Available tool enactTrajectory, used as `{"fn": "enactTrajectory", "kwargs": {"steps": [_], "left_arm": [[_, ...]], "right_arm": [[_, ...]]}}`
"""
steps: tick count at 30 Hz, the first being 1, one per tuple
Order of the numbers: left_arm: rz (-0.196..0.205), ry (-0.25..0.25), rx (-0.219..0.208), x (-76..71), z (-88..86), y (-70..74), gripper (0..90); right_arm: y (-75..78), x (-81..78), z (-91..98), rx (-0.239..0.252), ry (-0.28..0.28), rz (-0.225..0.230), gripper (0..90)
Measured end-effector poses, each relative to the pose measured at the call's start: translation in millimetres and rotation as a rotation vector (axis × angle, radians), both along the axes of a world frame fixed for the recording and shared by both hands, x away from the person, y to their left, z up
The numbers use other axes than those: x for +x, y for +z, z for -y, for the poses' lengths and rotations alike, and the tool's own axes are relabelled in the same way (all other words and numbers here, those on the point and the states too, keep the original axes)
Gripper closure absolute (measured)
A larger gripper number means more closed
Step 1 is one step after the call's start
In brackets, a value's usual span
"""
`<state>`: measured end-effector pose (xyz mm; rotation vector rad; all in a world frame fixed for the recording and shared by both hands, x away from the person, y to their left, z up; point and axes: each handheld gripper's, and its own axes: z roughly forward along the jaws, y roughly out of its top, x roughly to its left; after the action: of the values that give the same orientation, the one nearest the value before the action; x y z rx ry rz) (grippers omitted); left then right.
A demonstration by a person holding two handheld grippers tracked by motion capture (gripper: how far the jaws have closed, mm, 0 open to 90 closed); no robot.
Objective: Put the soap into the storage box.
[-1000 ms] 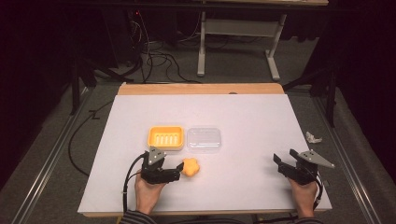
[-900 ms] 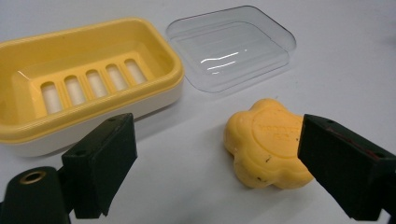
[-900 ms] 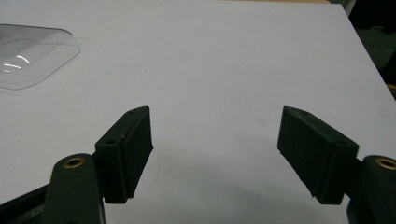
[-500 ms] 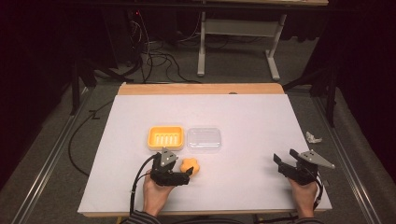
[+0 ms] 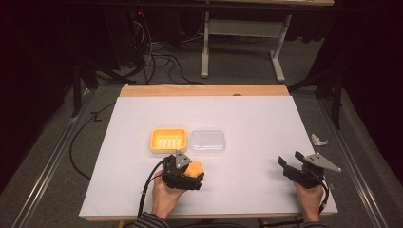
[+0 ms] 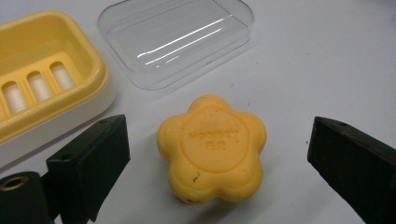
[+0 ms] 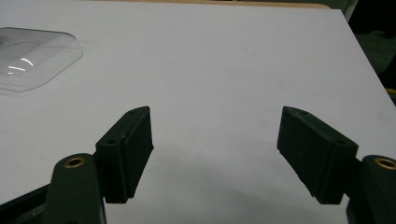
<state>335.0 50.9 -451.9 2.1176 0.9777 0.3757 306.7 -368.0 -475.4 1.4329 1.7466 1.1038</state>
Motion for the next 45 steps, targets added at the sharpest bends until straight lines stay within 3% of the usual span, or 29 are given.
{"fn": "enactTrajectory", "kwargs": {"steps": [15,22,29,36,45], "left_arm": [[-0.009,0.027,0.064,9.0,10.7,-10.0,9.6],[-0.017,0.01,0.091,10.6,17.4,-17.6,14.9],[-0.022,0.027,0.095,11.7,19.7,-22.8,16.6],[-0.02,0.036,0.105,12.3,20.9,-24.6,23.8],[-0.008,0.012,0.107,12.1,18.9,-24.7,25.6]], "right_arm": [[-0.1,0.2,-1.1,-0.015,0.004,-0.001,27.1],[-0.1,0.3,-1.5,-0.01,-0.004,-0.005,27.1],[-0.1,0.3,-1.6,-0.013,-0.002,-0.006,27.1],[-0.1,0.0,-1.1,-0.01,-0.001,-0.002,27.1],[-0.2,0.5,-1.4,-0.018,0.001,-0.003,27.1]]}}
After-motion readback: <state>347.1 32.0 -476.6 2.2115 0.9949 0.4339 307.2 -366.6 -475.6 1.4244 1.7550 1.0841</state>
